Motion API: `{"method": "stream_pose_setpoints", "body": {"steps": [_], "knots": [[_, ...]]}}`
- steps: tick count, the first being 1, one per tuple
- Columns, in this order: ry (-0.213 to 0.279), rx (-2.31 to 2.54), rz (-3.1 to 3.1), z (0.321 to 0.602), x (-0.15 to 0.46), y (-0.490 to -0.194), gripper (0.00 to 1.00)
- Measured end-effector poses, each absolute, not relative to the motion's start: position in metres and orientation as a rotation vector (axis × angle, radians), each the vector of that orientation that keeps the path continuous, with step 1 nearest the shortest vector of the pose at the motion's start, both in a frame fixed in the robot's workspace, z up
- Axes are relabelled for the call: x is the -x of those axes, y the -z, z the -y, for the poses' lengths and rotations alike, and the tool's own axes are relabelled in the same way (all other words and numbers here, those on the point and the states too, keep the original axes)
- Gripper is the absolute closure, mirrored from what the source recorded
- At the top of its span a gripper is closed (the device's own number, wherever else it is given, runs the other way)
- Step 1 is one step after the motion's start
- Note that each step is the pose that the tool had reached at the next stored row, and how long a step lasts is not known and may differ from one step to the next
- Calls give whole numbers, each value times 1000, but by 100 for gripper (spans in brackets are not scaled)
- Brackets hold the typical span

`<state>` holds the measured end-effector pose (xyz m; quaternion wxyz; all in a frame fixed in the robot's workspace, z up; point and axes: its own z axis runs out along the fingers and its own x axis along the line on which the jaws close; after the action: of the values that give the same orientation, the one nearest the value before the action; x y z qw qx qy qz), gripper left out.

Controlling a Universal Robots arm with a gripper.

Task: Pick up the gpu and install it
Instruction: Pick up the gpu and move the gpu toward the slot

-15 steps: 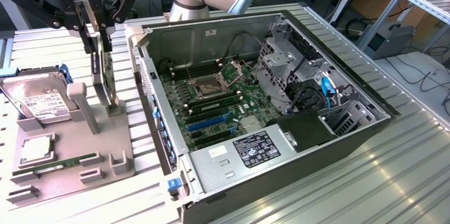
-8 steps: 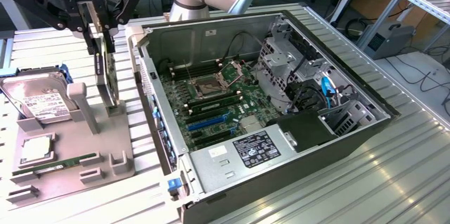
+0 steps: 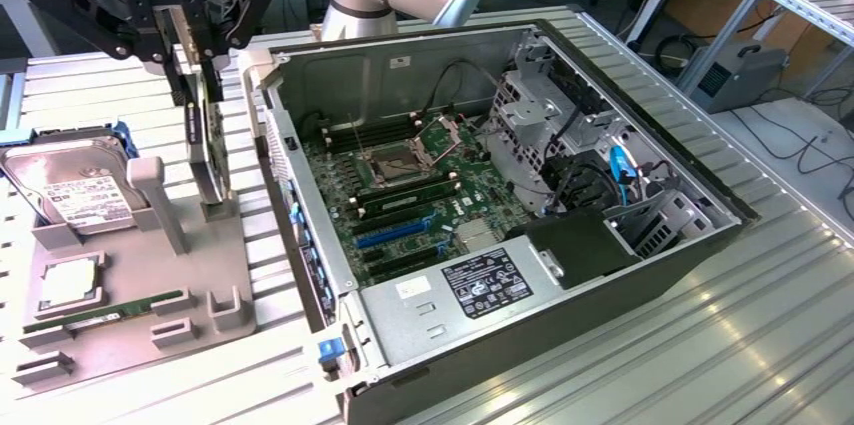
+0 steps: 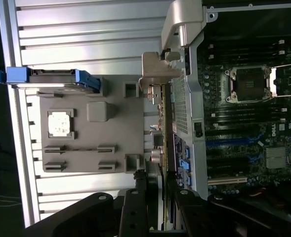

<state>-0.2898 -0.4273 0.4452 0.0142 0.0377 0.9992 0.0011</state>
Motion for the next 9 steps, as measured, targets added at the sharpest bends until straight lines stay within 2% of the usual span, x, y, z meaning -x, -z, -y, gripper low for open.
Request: {"method": "stream_pose_setpoints", "body": {"steps": [9], "knots": [[-1,-117,-3111,428,287,-444,73]]}}
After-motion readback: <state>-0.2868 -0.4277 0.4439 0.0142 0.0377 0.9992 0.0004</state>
